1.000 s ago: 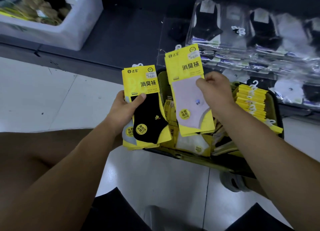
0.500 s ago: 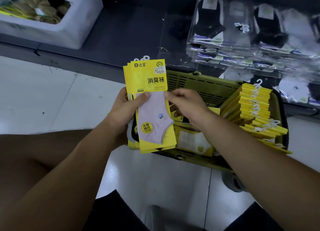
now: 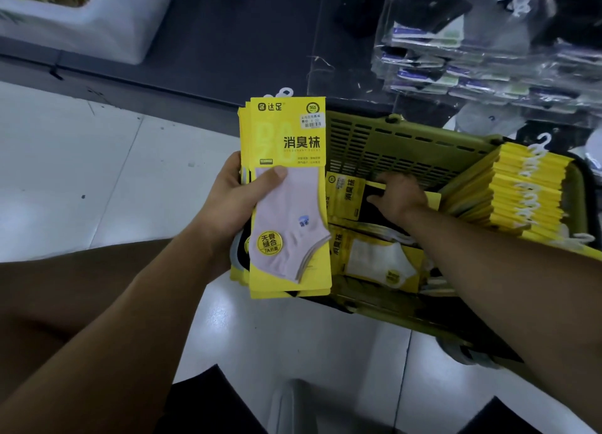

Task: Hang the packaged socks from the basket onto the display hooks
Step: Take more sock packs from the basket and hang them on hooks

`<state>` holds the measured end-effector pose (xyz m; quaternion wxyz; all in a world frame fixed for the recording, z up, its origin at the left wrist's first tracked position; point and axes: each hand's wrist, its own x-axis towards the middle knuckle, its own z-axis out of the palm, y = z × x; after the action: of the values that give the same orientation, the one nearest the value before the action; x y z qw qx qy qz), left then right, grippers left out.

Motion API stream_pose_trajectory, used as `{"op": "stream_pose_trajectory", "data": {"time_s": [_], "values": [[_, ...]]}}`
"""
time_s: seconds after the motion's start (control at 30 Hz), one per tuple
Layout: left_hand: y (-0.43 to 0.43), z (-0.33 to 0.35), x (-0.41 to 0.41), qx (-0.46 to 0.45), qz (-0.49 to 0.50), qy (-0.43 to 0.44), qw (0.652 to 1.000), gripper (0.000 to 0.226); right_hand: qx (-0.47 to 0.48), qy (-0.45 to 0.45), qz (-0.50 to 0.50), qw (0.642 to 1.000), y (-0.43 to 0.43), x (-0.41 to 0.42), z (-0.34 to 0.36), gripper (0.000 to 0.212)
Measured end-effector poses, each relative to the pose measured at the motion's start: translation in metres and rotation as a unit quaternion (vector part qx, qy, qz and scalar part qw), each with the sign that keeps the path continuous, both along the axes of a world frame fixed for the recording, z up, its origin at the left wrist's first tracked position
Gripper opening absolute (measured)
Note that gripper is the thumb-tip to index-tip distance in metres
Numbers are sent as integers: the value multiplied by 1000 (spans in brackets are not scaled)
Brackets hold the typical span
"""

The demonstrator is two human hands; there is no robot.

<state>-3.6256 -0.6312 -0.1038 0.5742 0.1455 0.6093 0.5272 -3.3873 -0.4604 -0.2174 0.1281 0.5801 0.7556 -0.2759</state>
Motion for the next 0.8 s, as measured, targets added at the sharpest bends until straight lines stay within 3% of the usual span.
{"op": "stream_pose_trajectory", "data": {"time_s": [0.27,0.47,0.67,0.8], "values": [[1,-1,-1,-1,-1,-2,1000,50,49,-32,46,997,-5,-5,-3,52],[1,0,-1,-4,-3,-2,1000,49,-39,-134,55,989,4,-12,22,54],[-1,2,1,-5,4,-12,1000,56,-80,52,-45,994,13,-2,73,33],[-5,4,3,-14,11,-15,1000,56,-134,213,-104,962,16,14,116,17]]}}
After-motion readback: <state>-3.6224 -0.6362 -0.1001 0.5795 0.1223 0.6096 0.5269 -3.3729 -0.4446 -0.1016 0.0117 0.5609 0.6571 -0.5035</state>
